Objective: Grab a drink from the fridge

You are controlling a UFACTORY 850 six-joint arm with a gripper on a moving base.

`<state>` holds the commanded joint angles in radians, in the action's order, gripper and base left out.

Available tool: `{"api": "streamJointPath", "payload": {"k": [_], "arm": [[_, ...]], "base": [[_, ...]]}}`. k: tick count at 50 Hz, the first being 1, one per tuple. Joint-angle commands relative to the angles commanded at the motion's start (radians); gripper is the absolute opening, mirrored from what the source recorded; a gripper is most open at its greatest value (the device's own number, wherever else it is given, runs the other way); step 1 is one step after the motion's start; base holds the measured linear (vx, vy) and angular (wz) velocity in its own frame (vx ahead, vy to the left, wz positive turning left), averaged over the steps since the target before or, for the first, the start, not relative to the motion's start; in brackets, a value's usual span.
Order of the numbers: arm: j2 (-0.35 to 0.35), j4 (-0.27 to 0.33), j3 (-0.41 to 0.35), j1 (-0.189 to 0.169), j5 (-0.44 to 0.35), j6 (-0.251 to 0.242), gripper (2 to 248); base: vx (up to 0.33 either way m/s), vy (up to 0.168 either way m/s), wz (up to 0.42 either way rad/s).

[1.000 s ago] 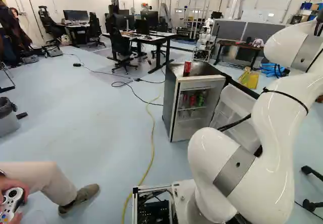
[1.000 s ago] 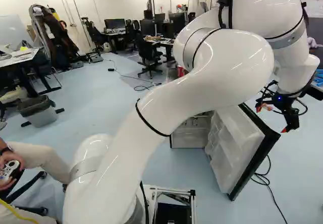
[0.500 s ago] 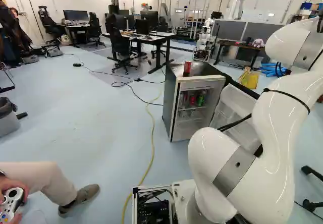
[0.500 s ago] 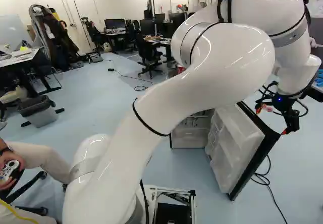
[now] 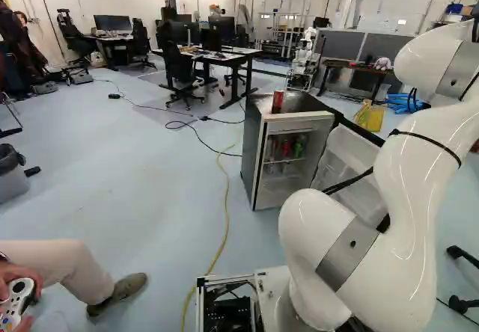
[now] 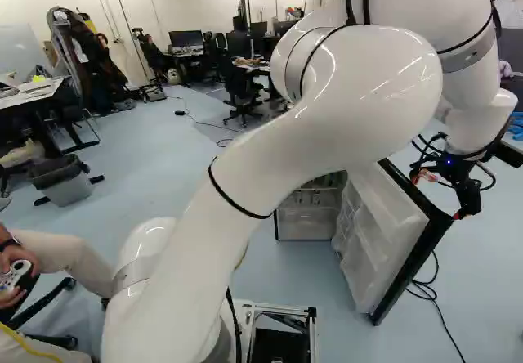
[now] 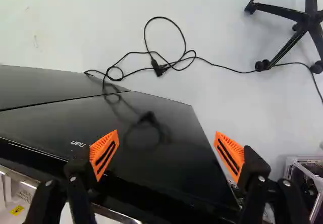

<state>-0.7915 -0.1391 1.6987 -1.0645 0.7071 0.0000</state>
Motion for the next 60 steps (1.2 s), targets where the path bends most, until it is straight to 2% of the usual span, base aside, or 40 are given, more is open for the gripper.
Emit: {"api": "streamJointPath", "payload": {"k": [60], "arm": [[0.088, 0.0, -0.139, 0.034, 0.0, 0.0, 247]], "base": [[0.0, 0.0, 0.0]]}}
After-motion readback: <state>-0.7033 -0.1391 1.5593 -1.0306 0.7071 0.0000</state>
